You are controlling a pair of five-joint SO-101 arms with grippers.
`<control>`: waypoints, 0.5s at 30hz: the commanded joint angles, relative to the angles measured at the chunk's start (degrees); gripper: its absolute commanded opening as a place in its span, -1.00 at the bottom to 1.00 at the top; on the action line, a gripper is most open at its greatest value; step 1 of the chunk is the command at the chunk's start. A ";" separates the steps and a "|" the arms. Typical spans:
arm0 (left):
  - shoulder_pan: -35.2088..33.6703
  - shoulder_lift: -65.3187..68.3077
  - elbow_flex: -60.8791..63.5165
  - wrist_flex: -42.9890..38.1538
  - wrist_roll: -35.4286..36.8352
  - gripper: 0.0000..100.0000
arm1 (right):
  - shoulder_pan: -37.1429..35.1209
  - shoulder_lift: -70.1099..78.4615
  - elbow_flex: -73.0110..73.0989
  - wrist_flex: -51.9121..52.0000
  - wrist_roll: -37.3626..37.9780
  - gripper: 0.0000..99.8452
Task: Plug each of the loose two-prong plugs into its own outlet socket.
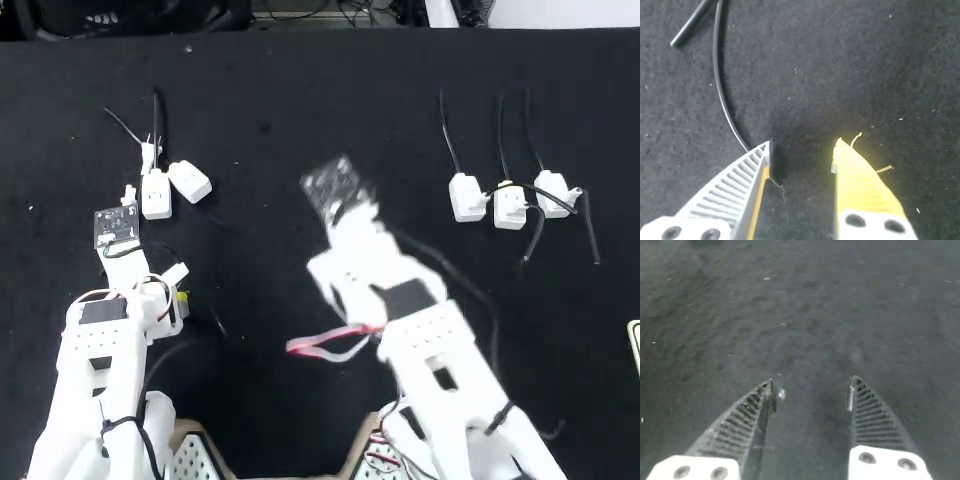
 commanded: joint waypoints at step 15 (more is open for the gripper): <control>-22.11 0.70 -31.52 6.68 -13.98 -0.59 | -2.55 -4.09 10.15 -13.89 -3.96 -0.56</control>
